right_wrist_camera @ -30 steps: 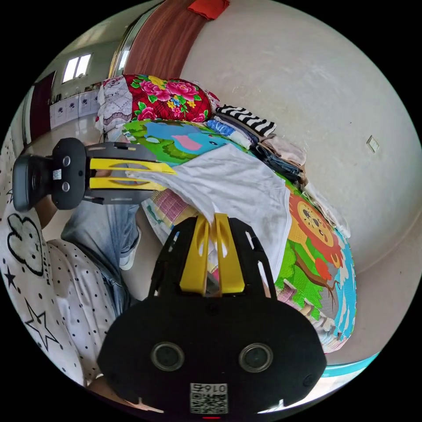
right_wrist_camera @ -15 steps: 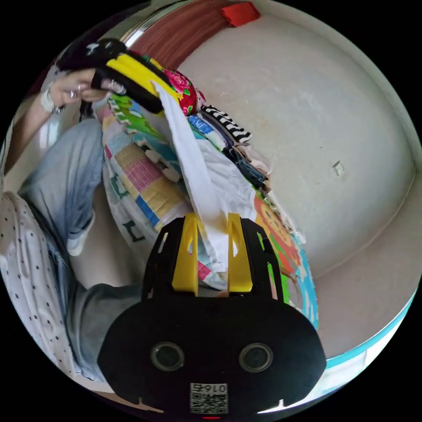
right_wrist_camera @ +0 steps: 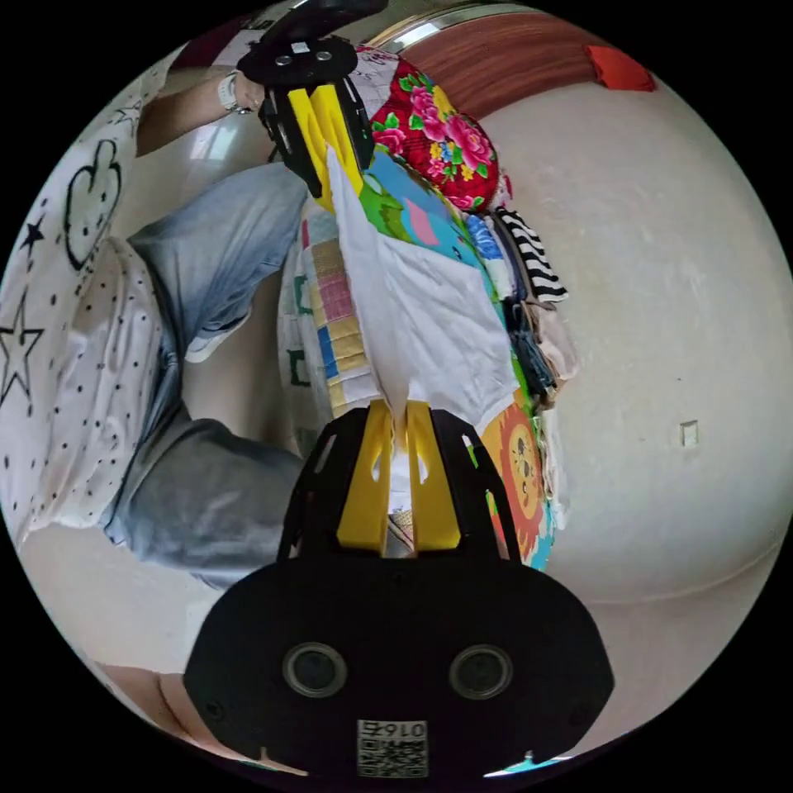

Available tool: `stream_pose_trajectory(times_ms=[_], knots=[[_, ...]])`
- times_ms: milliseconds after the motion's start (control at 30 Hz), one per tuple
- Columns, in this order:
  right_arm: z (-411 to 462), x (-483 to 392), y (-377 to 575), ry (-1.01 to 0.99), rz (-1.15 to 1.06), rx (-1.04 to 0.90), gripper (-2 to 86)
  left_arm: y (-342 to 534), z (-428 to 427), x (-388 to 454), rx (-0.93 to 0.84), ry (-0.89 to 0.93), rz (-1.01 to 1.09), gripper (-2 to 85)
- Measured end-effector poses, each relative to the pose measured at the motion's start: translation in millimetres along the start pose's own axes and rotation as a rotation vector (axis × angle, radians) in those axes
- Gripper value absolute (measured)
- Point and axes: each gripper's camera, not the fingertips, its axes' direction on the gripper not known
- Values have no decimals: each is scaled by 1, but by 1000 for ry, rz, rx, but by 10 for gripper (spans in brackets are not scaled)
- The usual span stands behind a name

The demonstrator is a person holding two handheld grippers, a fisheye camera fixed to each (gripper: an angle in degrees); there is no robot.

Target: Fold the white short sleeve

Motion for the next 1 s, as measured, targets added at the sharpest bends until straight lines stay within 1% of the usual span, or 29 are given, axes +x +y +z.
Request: stream_pose_trajectory(times_ms=[33, 100, 167, 200, 267, 367, 467, 633, 700, 733, 800, 833, 867, 900, 967, 1000], knots=[[6, 8, -6, -74, -30, -2, 17, -1, 1, -5, -14, 42, 3, -8], [16, 21, -15, -196, -67, 0, 15, -6, 4, -22, -51, 201, 19, -8], [31, 37, -28, -375, -135, -17, 12, -9, 5, -34, -58, 313, 55, -8], [35, 40, -31, -418, -156, -22, 12, -12, 6, -41, -61, 383, 77, -8], [52, 53, -44, -566, -236, -42, 11, -18, 7, -54, -65, 476, 101, -8], [75, 71, -63, -700, -301, -50, 10, -27, 7, -83, -72, 565, 127, -8], [101, 105, -82, -769, -318, -26, 10, -36, 1, -130, -59, 569, 101, -8], [167, 182, -124, -715, -303, -26, 9, -48, 5, -242, -45, 516, -25, -7], [203, 209, -144, -706, -325, -59, 9, -51, 31, -304, -102, 500, -102, -7], [232, 225, -160, -713, -328, -96, 8, -51, 39, -319, -121, 494, -117, -7], [279, 245, -183, -747, -324, -154, 6, -45, 84, -376, -219, 462, -198, -7], [315, 255, -197, -776, -317, -200, 6, -42, 96, -389, -246, 460, -216, -7], [352, 262, -211, -795, -284, -245, 5, -36, 124, -415, -298, 457, -283, -7], [370, 265, -217, -803, -264, -266, 5, -27, 152, -438, -349, 463, -347, -6], [445, 271, -236, -822, -166, -363, 4, -13, 192, -466, -422, 472, -442, -6], [462, 270, -239, -828, -143, -384, 4, -4, 215, -480, -469, 479, -486, -6]])
